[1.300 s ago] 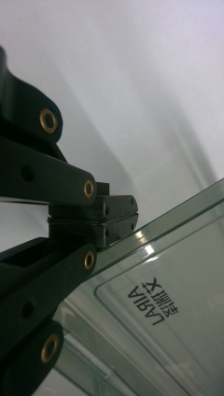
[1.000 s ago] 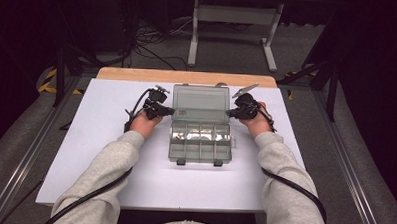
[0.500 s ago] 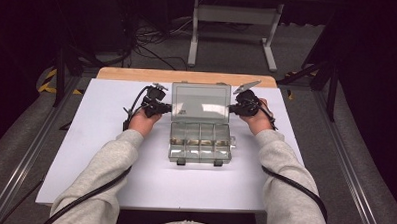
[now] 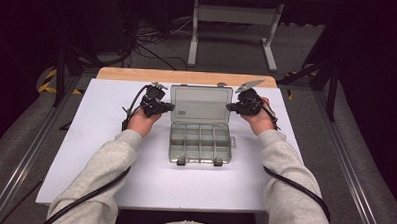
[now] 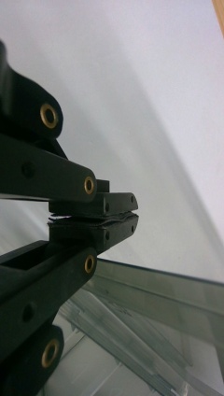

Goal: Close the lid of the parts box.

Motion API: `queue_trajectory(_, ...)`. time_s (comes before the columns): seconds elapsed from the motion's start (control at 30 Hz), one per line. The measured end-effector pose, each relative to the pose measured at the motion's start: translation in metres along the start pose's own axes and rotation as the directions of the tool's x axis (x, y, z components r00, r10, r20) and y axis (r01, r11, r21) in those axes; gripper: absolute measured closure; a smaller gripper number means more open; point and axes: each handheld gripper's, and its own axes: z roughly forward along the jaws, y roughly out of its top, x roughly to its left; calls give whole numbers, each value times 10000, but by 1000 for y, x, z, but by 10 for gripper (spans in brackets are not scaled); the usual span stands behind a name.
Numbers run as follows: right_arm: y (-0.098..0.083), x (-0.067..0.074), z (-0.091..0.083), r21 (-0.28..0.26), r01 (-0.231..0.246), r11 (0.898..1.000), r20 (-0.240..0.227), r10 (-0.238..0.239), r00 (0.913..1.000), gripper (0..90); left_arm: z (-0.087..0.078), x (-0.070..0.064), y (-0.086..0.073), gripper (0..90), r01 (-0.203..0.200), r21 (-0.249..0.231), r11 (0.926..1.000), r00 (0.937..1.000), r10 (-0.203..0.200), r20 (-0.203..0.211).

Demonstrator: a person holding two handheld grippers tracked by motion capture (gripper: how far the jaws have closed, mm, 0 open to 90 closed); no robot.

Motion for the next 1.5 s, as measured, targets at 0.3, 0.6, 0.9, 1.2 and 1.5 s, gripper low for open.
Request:
queue_trajectory(0.3,-2,7,-13,-281,165,9995,-244,-171,9996,900,-9,-8,-5,883,-260,-121,9996,9995,262,169)
queue_trajectory(0.6,-1,18,-25,-482,414,9980,-530,-440,9976,900,-18,-15,-10,883,-409,-165,9990,9982,416,424)
queue_trajectory(0.9,-3,30,-35,-628,618,9961,-756,-665,9949,900,-29,-24,-13,883,-651,-332,9973,9952,673,711)
queue_trajectory(1.2,-5,43,-47,-557,786,9954,-1138,-845,9899,900,-40,-32,-18,876,-623,-350,9974,9909,660,1175)
queue_trajectory(1.5,-9,57,-57,-492,1009,9937,-1420,-1069,9841,900,-48,-39,-22,871,-897,-100,9959,9813,901,1701)
